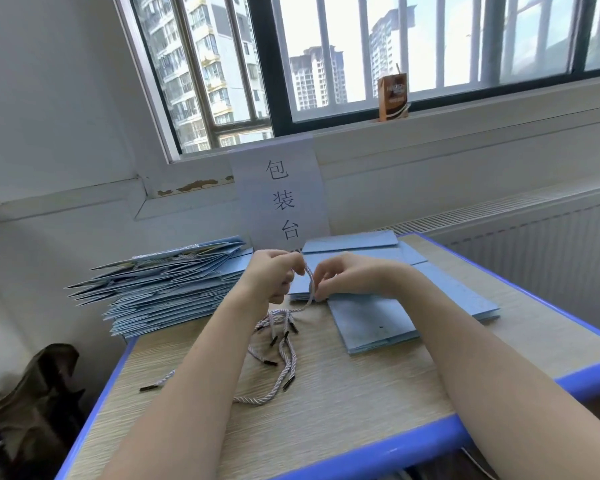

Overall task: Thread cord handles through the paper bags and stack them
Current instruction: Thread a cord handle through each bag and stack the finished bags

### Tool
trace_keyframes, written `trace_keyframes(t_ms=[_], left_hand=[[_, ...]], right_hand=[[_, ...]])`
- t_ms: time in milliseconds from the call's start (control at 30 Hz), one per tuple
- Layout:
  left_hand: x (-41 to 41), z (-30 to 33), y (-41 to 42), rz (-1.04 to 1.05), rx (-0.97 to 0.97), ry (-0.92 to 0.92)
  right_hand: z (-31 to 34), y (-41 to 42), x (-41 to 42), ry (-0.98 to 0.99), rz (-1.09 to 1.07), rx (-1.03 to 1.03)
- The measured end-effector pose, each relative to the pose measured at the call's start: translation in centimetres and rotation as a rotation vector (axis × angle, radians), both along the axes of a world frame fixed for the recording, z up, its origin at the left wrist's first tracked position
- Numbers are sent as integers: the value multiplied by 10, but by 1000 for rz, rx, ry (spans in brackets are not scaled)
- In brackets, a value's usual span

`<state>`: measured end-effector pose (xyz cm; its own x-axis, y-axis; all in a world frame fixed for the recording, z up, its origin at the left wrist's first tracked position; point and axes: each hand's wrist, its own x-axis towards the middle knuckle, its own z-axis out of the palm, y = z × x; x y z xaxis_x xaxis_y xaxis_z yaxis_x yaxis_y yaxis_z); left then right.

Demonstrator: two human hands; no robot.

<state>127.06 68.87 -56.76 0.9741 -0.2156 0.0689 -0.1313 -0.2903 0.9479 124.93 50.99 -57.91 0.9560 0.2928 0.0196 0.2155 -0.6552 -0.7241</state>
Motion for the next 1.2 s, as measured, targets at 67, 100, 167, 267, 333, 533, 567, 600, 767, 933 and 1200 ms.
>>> trace_keyframes(t_ms=[67, 100, 167, 267, 333, 533, 567, 600, 767, 933, 1200], left_hand=[[-1, 1, 1, -26, -8, -3], [-1, 1, 1, -33, -3, -17], [0, 0, 0, -23, 5, -61], [8, -9, -3, 51, 205, -302], [10, -20, -7, 26, 488, -471], [19, -36, -6, -61, 842, -430], [19, -35, -6, -36, 869, -435], [19, -34, -5, -12, 895, -436], [14, -28, -5, 63, 1024, -429], [7, -27, -16, 116, 1148, -486], [4, -28, -19, 135, 1158, -527]], right_hand=[[0, 3, -3, 8, 23, -10], [0, 3, -4, -1, 16, -5], [4, -1, -4, -2, -24, 26], [10, -12, -1, 75, -132, 330], [14, -14, -1, 76, -246, 543], [8, -19, 6, -114, -518, 450], [7, -21, 6, -119, -517, 449], [8, -22, 7, -124, -501, 447], [8, -27, 7, -62, -334, 347], [7, -34, 10, -174, -607, 62], [-3, -4, 4, 66, -499, -266]])
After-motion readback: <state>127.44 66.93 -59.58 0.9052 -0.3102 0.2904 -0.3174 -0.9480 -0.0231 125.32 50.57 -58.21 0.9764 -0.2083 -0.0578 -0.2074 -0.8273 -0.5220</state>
